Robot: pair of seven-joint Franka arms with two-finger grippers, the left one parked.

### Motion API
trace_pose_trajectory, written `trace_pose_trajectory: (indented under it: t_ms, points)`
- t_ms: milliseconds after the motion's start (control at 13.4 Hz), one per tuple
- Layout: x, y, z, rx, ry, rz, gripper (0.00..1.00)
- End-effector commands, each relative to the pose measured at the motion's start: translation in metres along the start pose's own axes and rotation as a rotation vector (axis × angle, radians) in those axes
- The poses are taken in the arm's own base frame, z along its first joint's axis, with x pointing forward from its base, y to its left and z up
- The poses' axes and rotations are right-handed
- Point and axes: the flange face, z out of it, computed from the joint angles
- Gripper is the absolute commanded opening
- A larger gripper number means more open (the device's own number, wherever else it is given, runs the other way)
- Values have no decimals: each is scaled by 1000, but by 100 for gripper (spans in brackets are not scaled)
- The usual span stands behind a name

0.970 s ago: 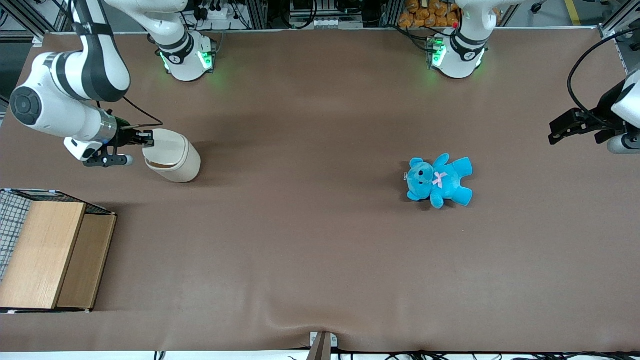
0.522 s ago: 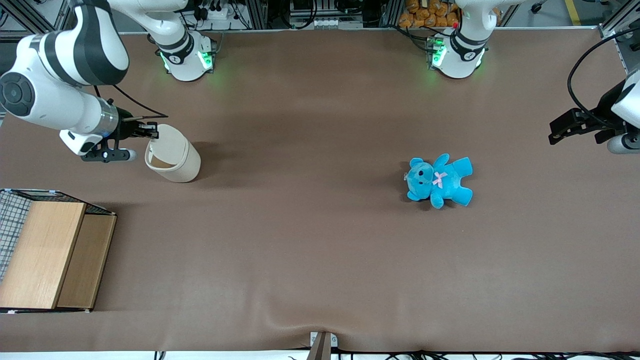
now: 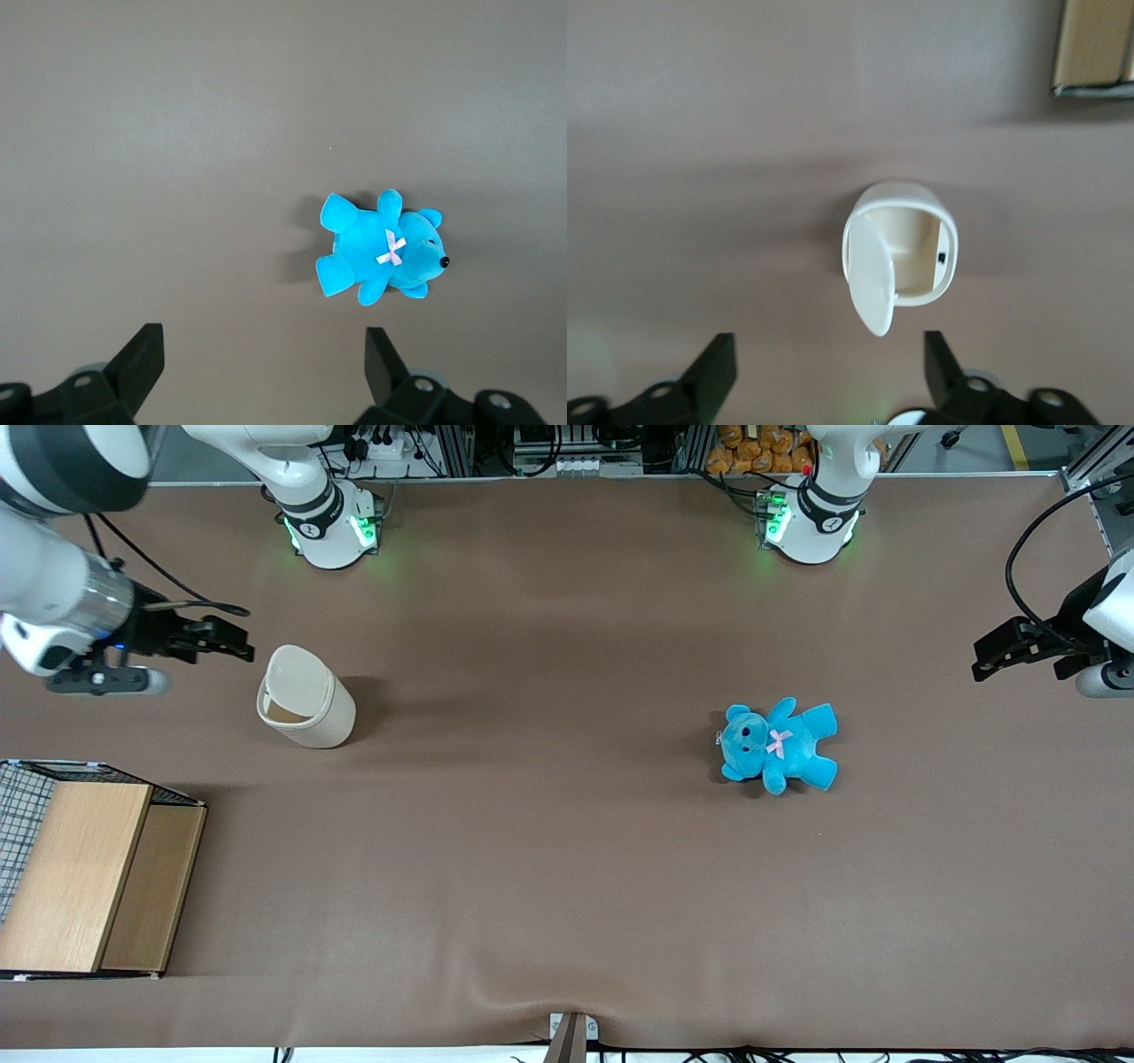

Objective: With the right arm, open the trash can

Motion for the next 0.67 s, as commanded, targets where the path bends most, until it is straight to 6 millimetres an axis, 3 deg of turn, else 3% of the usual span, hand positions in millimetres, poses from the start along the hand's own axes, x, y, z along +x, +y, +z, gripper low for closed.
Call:
trace_pose_trajectory:
  t_ms: [0, 373, 597]
  points:
    - [13, 22, -39, -5, 8, 34, 100]
    - [7, 55, -84, -11, 63, 91, 100]
    - [2, 48, -116, -11, 132, 80, 100]
